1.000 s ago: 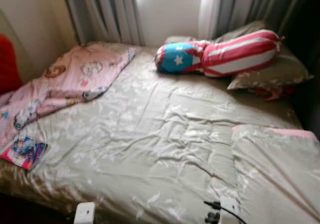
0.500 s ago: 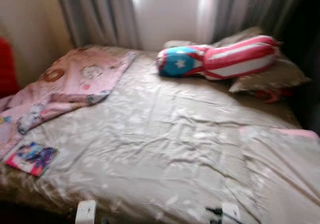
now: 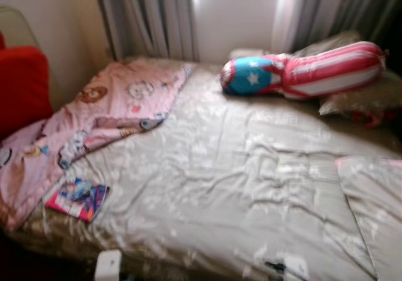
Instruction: Clean up the room
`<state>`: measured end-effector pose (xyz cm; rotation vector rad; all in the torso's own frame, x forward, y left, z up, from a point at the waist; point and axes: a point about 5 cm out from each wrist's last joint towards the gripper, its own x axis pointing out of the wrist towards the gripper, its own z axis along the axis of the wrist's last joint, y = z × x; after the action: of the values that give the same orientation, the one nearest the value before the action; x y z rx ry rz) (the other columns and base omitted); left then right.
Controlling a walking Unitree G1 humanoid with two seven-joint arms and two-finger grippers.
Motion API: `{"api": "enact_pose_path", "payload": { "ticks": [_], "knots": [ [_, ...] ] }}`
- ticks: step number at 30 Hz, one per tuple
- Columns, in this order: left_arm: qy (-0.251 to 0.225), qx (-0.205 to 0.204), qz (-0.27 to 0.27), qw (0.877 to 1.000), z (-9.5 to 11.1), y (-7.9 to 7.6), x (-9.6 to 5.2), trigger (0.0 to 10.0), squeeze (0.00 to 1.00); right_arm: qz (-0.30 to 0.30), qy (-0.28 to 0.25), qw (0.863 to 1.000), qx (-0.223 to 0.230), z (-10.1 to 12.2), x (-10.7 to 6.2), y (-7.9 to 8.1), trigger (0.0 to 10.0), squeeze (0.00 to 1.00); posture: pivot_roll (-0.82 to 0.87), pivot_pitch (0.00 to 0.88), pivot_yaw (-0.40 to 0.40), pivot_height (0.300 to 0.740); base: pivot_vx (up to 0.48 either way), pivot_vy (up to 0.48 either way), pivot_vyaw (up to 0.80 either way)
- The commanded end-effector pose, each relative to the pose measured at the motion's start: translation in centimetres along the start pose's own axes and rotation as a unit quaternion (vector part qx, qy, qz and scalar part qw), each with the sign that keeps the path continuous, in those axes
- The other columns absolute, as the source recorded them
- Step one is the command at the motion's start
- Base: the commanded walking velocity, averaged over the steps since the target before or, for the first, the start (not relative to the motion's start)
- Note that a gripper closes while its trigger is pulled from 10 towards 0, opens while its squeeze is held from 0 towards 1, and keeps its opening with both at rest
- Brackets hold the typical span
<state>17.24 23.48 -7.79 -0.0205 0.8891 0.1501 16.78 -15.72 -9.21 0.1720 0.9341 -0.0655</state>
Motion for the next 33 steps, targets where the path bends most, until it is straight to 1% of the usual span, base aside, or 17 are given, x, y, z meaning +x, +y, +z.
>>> {"api": "enact_pose_path", "payload": {
  "ticks": [1,33],
  "knots": [
    [0.001,0.0,-0.008,1.0,-0.03,-0.66,0.08,10.0,0.0,-0.015,0.006,1.0,0.001,-0.38,-0.2,-1.09,10.0,0.0,0.02,0.0,-0.001,0.74,0.0,0.48,0.0],
    [0.001,-0.004,-0.007,1.0,-0.01,-0.63,0.09,10.0,0.0,-0.009,0.012,1.0,-0.006,-0.53,-0.2,-0.95,10.0,0.0,0.02,0.0,-0.006,0.74,0.0,0.48,0.0]
  ]
}}
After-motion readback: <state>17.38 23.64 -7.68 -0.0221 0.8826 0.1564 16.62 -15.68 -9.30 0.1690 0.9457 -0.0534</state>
